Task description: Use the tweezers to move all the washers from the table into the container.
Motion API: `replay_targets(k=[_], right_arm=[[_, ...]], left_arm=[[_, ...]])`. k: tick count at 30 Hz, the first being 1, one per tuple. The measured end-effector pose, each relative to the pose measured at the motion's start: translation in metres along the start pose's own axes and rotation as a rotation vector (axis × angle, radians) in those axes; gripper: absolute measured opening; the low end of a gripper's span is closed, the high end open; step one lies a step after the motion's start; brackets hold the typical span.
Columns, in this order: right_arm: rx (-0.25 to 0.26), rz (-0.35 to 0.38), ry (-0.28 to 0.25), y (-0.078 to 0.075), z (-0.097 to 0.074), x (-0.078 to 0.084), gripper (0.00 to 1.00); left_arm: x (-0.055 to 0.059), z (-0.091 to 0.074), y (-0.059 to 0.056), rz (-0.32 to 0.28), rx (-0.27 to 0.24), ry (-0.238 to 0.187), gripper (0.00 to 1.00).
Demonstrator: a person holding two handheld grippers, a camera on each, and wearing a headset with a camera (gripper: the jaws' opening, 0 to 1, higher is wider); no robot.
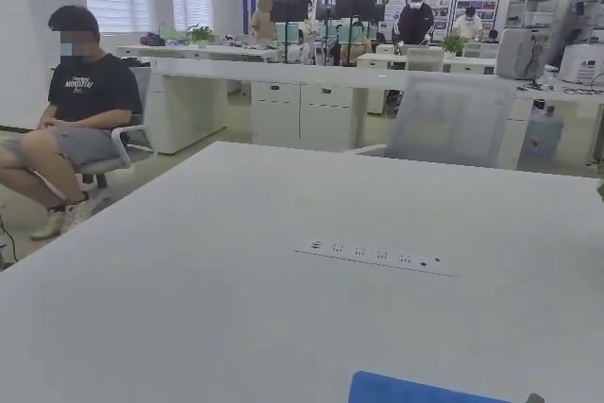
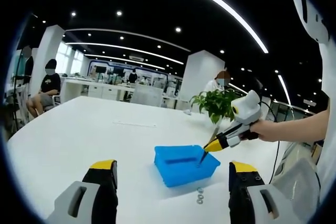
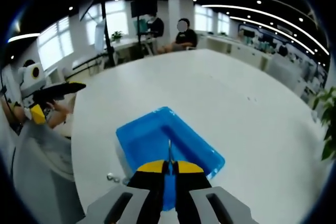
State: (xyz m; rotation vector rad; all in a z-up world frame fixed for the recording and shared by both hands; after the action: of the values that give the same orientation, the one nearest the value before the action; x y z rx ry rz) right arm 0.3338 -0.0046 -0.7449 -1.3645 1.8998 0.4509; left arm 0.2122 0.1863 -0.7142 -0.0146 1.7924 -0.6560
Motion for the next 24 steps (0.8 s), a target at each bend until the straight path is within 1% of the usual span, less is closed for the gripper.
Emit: replay_targets(k=[2,5,8,11,12,14,16,19,21,24], right_arm=[[-0.005,0.002,-0.025,0.006,-0.004,-0.008,0.03],[-0.033,0.0,-0.057,0.02,-0.01,-0.019,0.02],[-0.059,-0.004,-0.072,0.031,-0.012,-0.025,0.02],[-0.092,-0.001,-0.075,0.043,-0.009,-0.026,0.02],[-0.107,-0.002,-0.073,0.048,-0.007,-0.025,0.02],[-0.123,0.0,-0.064,0.053,-0.003,-0.021,0.02],[-0.154,0.001,-0.035,0.061,0.003,-0.013,0.02],[-0.172,0.0,-0.013,0.066,0.01,-0.003,0.02],[-0.183,0.005,0.009,0.068,0.018,0.007,0.02],[-0.19,0.022,0.023,0.069,0.022,0.014,0.03]], left_arm=[[0.0,0.0,0.0,0.003,0.002,0.001,0.89],[0.002,0.0,0.0,0.003,0.0,0.012,0.88],[0.002,0.0,0.0,0.007,0.0,0.013,0.87],[0.002,0.0,-0.001,0.007,0.002,0.012,0.87],[0.002,0.0,-0.001,0.007,0.002,0.013,0.87],[0.003,0.0,-0.001,0.009,0.002,0.018,0.86],[0.003,0.0,-0.001,0.012,0.001,0.019,0.86],[0.004,0.0,-0.001,0.015,-0.001,0.027,0.85],[0.004,0.0,0.0,0.015,0.0,0.028,0.85],[0.005,0.0,0.0,0.016,0.0,0.03,0.85]])
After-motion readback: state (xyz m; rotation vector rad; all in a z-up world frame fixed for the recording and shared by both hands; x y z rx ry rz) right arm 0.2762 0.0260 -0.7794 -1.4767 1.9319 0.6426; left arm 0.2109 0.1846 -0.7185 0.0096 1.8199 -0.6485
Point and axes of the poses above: the centre of the closed fingertips' face, and the gripper's own axes: z roughly forward along the fingers, y roughly to its left, x roughly out of its underside, the point moved 4 cm from there along -z, roughly backward along the fingers, and after that the axes turned 13 degrees about -z, right-handed, at the moved point
